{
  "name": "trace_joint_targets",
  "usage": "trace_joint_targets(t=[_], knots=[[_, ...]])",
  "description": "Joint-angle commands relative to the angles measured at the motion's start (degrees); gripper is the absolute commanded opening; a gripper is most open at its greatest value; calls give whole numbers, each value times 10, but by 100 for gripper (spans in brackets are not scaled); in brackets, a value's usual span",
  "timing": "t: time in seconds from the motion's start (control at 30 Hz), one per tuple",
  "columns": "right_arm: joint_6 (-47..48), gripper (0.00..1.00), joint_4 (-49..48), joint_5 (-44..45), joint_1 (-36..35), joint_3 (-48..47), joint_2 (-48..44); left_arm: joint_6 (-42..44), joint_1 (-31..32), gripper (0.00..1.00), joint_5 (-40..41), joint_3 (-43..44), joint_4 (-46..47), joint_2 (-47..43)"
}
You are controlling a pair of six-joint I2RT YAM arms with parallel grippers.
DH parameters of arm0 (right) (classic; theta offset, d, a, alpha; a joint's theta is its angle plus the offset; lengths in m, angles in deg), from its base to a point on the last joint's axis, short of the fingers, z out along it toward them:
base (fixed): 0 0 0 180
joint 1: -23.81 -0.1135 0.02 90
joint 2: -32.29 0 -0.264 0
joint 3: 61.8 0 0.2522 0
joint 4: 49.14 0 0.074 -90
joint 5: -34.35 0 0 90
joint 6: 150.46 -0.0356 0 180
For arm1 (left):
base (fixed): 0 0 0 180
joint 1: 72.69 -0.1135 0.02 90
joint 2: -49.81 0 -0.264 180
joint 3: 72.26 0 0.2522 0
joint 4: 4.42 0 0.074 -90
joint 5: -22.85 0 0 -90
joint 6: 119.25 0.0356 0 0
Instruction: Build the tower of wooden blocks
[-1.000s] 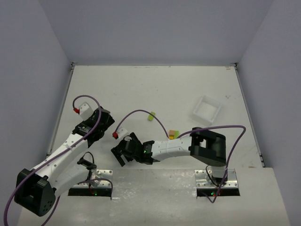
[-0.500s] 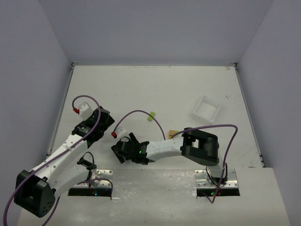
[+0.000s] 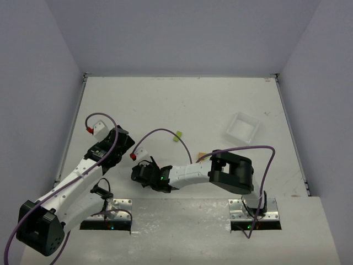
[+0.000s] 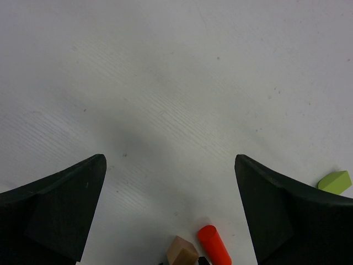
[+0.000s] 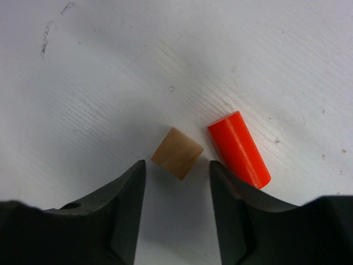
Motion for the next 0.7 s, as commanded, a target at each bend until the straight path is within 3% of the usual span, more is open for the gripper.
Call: trace_joint_targets(t=[0.0,0.23,0.47,0.67], knots=[[-10,44,-8,35,3,-27,4,14,-7,100,-9,-7,30,-16],[-7,41,-7,44,3,-33,10,21,-7,100,-15,-9,36,-12],[4,23,-27,30,2,-8,-14,24,-7,100,-19,-9,41,-12],[13,16,-36,23,1,8,-33,31,-7,100,-38,-13,52,-7]])
